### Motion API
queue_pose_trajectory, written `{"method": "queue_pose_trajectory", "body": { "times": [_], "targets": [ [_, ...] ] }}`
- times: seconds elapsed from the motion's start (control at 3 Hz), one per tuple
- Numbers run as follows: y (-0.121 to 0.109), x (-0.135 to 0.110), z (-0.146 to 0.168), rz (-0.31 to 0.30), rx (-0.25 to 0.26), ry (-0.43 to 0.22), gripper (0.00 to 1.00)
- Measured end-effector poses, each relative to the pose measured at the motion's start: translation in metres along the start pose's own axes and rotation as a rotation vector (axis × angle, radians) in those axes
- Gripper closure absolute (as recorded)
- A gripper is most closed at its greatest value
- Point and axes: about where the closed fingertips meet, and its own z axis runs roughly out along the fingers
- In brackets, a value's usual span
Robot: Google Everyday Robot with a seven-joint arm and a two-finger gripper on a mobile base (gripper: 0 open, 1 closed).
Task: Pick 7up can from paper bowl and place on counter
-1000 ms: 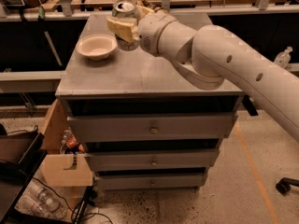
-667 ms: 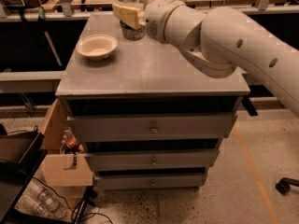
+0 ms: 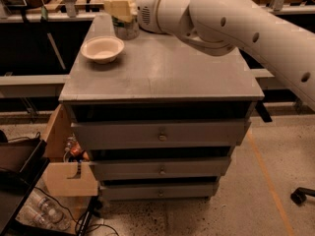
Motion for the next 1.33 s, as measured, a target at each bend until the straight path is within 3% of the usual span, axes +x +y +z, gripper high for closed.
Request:
{"method": "queue_pose_trajectory", "body": {
  "times": [0.33,0.67,1.0,1.33],
  "targets": [
    [-0.038,0.01,-0.013,0.037,0.067,0.027,1.0],
    [-0.039,0.01,-0.014,0.035,0.068,0.027,1.0],
    [-0.05,0.015,-0.02,0.013,0.116,0.048,1.0],
    [-0.083,0.023,-0.036,-0.025,0.217,0.083,1.0]
  ]
}}
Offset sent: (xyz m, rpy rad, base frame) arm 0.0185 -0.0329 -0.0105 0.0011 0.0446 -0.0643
